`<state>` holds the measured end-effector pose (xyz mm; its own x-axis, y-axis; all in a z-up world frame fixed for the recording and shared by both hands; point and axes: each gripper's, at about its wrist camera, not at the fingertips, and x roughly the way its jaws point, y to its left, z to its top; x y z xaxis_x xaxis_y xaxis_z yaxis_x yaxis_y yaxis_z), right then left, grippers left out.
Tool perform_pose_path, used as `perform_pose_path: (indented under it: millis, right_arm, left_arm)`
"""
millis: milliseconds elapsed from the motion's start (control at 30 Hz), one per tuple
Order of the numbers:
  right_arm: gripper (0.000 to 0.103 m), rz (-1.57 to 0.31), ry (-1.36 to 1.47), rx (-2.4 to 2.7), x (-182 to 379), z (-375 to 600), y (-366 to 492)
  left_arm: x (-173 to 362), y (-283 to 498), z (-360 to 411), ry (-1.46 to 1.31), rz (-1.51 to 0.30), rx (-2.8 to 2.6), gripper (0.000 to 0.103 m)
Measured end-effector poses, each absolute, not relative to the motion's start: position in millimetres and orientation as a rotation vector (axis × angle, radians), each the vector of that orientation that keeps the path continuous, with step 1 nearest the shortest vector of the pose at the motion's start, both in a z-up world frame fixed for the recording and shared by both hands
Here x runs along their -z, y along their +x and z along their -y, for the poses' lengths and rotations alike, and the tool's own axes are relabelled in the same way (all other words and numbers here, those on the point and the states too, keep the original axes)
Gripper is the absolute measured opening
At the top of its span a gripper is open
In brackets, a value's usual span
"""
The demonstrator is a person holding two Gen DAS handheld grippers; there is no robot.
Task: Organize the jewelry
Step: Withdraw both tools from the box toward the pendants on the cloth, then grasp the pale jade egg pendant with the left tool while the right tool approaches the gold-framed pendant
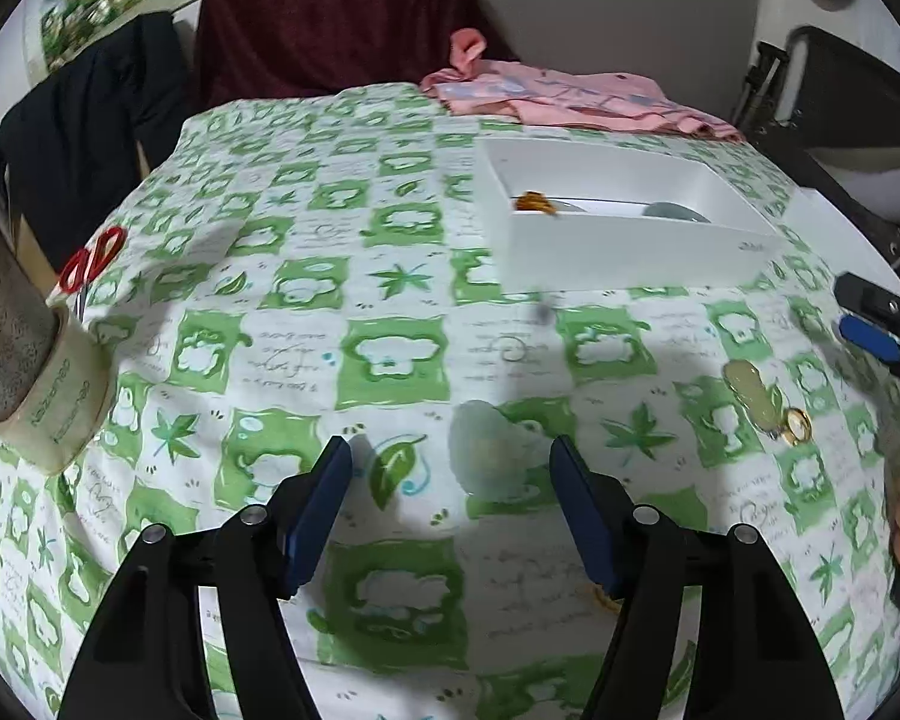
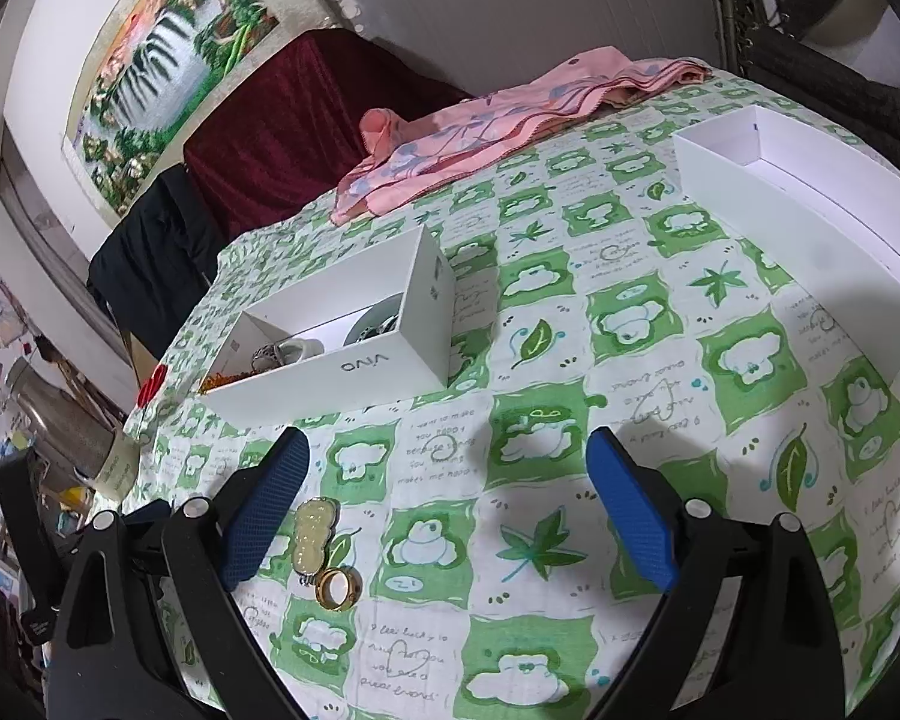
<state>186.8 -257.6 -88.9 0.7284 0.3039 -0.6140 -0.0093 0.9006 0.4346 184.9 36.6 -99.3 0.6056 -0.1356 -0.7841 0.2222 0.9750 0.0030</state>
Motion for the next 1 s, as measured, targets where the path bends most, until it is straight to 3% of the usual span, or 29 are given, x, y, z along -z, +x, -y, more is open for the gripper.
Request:
perform_pose_path:
  millis: [133, 300, 400, 467, 700, 1000]
  right_arm:
    - [0.089, -0.726, 0.368, -0.194, 85, 248, 185]
    - [0.089, -0.722, 0.345, -0.191, 84, 244, 184]
    - [0.089, -0.724, 0.349, -0.193, 84, 244, 185]
    - [0.087, -0.723, 0.336, -0.2, 83, 241, 184]
    - [0.064, -0.757, 0.25, -0.264, 85, 221, 184]
    - [0.06, -0.796, 0.025, -0.326, 88, 170, 169]
  left_arm:
    - [100, 186, -36, 0.098, -0.898, 0.21, 0.047]
    - [100, 187, -36, 0.1, -0.895, 0.214, 0.042]
    - [99, 188, -32, 0.109, -0.89, 0.239, 0.026]
    - [99, 188, -31, 0.105, -0.89, 0.244, 0.026]
    - [97, 193, -39, 0.058, -0.886, 0.229, 0.026]
    - [99, 196, -38, 0.078, -0.89, 0.219, 0.026]
